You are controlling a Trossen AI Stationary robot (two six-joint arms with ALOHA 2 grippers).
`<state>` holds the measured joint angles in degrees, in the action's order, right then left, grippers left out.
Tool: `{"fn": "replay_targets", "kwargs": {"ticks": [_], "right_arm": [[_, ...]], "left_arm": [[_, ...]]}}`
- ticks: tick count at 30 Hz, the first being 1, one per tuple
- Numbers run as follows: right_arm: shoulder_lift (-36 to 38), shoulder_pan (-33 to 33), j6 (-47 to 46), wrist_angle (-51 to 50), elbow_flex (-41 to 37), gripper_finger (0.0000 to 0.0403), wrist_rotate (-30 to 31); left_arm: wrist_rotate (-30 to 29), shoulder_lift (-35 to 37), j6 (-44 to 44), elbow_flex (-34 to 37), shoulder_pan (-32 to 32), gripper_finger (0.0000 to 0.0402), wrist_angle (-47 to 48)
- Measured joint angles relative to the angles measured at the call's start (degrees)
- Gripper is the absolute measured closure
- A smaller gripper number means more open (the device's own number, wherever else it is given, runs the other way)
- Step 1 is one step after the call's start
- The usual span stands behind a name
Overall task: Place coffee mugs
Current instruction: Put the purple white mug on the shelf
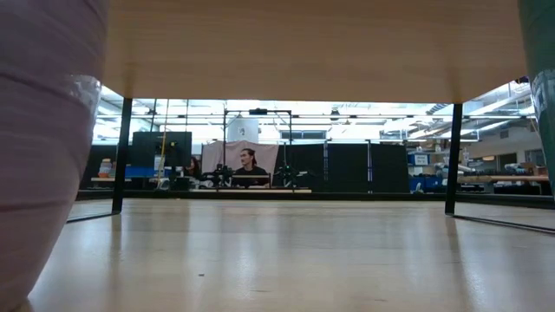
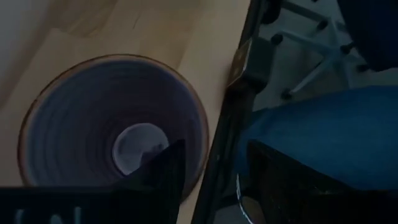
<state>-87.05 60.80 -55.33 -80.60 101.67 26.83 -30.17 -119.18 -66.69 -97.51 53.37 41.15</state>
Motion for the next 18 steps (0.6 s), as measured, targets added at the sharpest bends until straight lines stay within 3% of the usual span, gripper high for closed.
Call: {"fn": "replay_targets", "kwargs": {"ticks": [18], "right_arm": [[0.0,0.0,0.0,0.22,0.0,0.0247,0.02]], "left_arm": [[1.9,-0.93,-0.63,0.0,-0.94,0.0225,-0.33]]}}
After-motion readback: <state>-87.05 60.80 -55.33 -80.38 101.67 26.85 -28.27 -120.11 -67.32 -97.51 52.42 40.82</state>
